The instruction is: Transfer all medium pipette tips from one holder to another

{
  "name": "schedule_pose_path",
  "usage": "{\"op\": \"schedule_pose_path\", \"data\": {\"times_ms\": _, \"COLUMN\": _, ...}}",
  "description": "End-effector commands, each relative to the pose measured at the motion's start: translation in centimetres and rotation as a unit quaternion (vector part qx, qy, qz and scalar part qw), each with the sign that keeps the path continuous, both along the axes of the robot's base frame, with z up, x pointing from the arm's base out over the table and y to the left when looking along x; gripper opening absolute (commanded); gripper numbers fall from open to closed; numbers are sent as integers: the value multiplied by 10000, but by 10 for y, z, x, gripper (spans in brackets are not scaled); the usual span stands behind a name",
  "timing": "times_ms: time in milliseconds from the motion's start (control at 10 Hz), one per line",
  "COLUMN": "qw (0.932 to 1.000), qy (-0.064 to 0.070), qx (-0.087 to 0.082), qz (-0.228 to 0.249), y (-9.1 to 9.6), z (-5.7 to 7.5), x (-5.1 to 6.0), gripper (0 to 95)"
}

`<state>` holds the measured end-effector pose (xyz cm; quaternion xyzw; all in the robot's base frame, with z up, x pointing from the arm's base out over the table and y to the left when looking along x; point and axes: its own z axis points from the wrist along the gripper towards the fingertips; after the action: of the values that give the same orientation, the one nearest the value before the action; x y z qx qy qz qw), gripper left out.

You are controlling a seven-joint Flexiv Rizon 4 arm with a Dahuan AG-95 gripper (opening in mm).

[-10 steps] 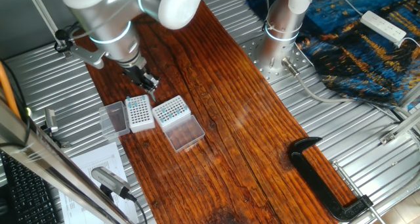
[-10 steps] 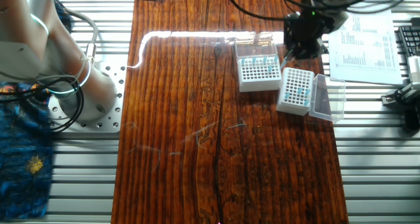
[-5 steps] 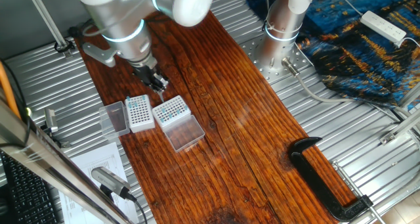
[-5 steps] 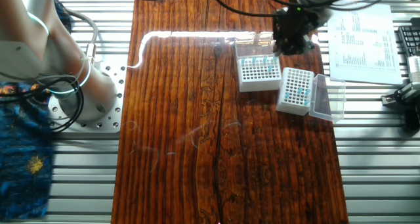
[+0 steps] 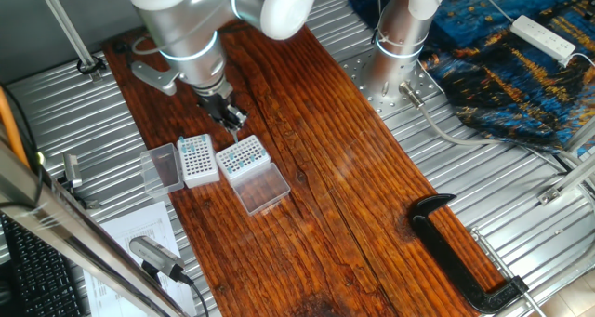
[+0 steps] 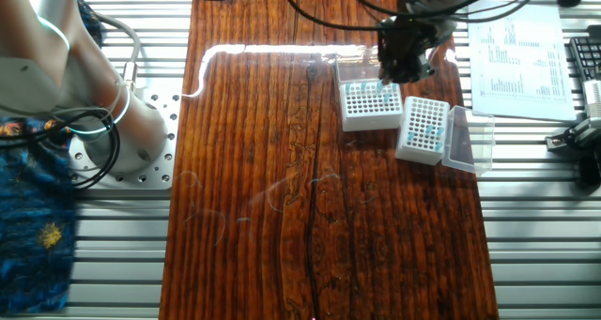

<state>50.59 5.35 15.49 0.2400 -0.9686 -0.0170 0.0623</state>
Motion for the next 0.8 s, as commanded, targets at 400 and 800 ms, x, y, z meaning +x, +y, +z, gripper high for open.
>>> {"op": "schedule_pose_path", "data": {"times_ms": 400, "qw": 9999, "qy": -92, "qx": -68, "qz": -12, "y": 0, "z": -13, "x": 3, "gripper": 0}}
{"op": "schedule_pose_path", "data": {"times_ms": 800, "qw": 9999, "qy": -88, "qx": -38, "qz": -44, "y": 1, "z": -17, "x": 4, "gripper": 0}}
